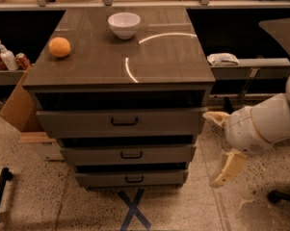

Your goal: Open middle drawer

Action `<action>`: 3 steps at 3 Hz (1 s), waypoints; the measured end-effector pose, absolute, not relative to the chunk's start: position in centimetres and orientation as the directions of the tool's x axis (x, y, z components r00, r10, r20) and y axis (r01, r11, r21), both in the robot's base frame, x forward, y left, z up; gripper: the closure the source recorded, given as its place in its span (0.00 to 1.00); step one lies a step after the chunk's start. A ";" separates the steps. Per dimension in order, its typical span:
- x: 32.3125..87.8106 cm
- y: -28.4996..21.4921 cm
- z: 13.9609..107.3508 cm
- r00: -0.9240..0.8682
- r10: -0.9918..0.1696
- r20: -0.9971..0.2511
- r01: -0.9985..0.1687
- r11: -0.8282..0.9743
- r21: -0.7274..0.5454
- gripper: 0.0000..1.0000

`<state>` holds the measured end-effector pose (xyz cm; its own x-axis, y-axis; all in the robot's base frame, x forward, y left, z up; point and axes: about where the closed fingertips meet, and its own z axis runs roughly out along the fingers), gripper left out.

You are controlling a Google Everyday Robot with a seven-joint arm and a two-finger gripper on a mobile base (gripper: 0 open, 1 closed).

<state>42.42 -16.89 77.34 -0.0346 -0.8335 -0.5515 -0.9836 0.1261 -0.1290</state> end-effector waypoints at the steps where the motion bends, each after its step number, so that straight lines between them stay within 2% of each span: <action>1: 44.4 -16.1 68.8 -0.004 -0.801 -0.598 -0.990 0.088 -0.111 0.00; 2: 45.0 -15.0 61.1 -0.033 -0.763 -0.646 -0.997 0.073 -0.035 0.00; 3: 45.0 -15.0 61.1 -0.033 -0.763 -0.645 -0.997 0.073 -0.035 0.00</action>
Offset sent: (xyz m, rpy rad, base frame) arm 0.0402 0.0250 -0.2276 0.1667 0.1147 0.0804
